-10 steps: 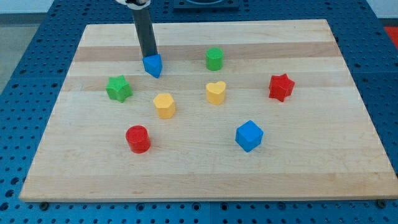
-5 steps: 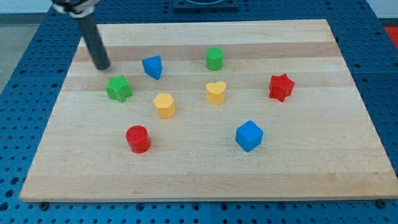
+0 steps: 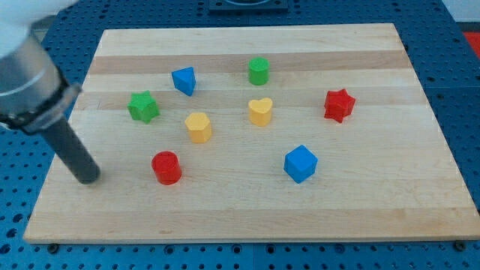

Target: Move the red circle below the yellow hexagon

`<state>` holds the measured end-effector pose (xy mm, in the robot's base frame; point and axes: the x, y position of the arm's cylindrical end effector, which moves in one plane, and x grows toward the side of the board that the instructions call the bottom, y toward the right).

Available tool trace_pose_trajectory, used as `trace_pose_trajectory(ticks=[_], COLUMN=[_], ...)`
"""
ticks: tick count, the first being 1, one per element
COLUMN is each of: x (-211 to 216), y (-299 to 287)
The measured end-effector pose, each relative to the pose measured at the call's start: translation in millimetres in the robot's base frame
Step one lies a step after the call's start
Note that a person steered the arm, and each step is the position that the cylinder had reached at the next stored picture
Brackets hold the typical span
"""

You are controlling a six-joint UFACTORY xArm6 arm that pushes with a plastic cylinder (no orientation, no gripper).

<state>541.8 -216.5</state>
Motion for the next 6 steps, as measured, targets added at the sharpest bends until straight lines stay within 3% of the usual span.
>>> trace_pose_trajectory(ticks=[1, 4, 6], x=[8.5, 1.0, -1.5], y=[30.0, 34.7, 98.5])
